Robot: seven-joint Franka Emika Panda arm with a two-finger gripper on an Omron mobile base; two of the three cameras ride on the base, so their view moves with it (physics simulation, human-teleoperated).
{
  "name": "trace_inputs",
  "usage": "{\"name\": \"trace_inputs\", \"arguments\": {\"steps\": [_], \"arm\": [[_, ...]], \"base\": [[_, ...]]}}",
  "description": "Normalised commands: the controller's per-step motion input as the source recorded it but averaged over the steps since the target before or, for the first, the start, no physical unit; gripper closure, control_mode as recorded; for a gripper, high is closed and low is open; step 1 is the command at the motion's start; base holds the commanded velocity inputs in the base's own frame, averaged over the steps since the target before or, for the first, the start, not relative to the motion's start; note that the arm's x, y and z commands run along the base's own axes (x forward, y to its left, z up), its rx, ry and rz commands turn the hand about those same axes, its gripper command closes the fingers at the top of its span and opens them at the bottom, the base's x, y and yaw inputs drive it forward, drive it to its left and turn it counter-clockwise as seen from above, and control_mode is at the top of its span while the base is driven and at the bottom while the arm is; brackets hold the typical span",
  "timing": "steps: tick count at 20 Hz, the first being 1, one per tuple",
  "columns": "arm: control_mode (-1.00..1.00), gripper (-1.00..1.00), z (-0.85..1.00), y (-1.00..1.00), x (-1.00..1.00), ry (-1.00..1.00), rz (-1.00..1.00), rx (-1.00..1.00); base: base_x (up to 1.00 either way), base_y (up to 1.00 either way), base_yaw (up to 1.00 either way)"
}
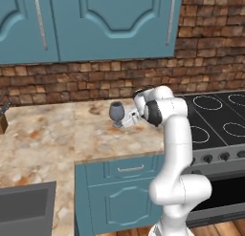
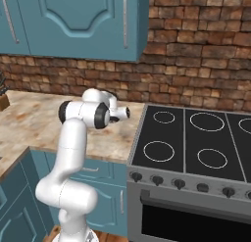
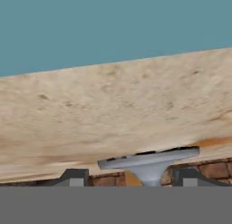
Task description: Retrieve the wine glasses from the counter and place one next to each plate.
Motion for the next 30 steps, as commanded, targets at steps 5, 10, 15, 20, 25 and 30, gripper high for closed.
{"name": "trace_inputs", "arguments": {"steps": [5,10,15,20,25,30], "arm": [[-1.00,1.00,-0.45,0.66,0.00,0.00,0.00,-0.04],[-1.00,1.00,-0.28,0.45,-0.01,0.00,0.00,-0.02],[-1.00,1.00,0.32,0.04,-0.27,-0.07,0.00,0.00],[-1.00,1.00,0.56,0.00,-0.37,-0.11,0.00,0.01],[-1.00,1.00,0.56,0.00,-0.45,-0.07,0.00,0.03],[-1.00,1.00,0.28,-0.03,-0.54,-0.05,0.00,0.01]], "base": [[0.00,0.00,0.00],[0.00,0.00,0.00],[0.00,0.00,0.00],[0.00,0.00,0.00],[0.00,0.00,0.00],[0.00,0.00,0.00]]}}
